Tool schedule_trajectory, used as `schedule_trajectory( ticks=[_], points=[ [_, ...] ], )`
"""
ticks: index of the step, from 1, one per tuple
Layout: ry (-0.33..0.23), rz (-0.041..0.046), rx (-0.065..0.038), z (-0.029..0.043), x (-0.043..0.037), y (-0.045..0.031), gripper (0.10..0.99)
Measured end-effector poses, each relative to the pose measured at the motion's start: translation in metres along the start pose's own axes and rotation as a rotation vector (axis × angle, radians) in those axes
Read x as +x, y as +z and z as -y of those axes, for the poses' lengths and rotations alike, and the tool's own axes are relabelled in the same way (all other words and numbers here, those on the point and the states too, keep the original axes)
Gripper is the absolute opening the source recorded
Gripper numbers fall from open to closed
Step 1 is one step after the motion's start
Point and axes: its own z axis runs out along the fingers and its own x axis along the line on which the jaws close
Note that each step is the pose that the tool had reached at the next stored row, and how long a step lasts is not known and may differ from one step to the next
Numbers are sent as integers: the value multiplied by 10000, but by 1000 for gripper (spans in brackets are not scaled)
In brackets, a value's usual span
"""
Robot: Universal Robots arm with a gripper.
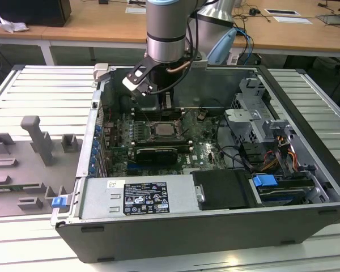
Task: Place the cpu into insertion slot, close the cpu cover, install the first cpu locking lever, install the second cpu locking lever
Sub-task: 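Close the cpu cover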
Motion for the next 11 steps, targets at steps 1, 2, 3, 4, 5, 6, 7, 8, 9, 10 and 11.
schedule_trajectory(
  ticks=[1,2,3,4,5,6,7,8,9,10,11],
  points=[
    [0,0,0,0,0,-4,106],
    [-1,-1,-1,-1,0,-15,106],
    [0,-1,-1,-1,0,-27,106],
    [0,-2,-1,-2,0,-41,106],
    [0,-2,-2,-3,0,-60,106],
    [0,-1,-1,-4,0,-86,106],
    [0,-1,-1,-4,0,-98,106],
    [0,-2,-1,-5,1,-112,106],
    [0,-1,-1,-5,0,-126,106],
    [0,-1,-1,-6,0,-134,106],
    [0,-3,-2,-6,1,-136,106]
  ],
)
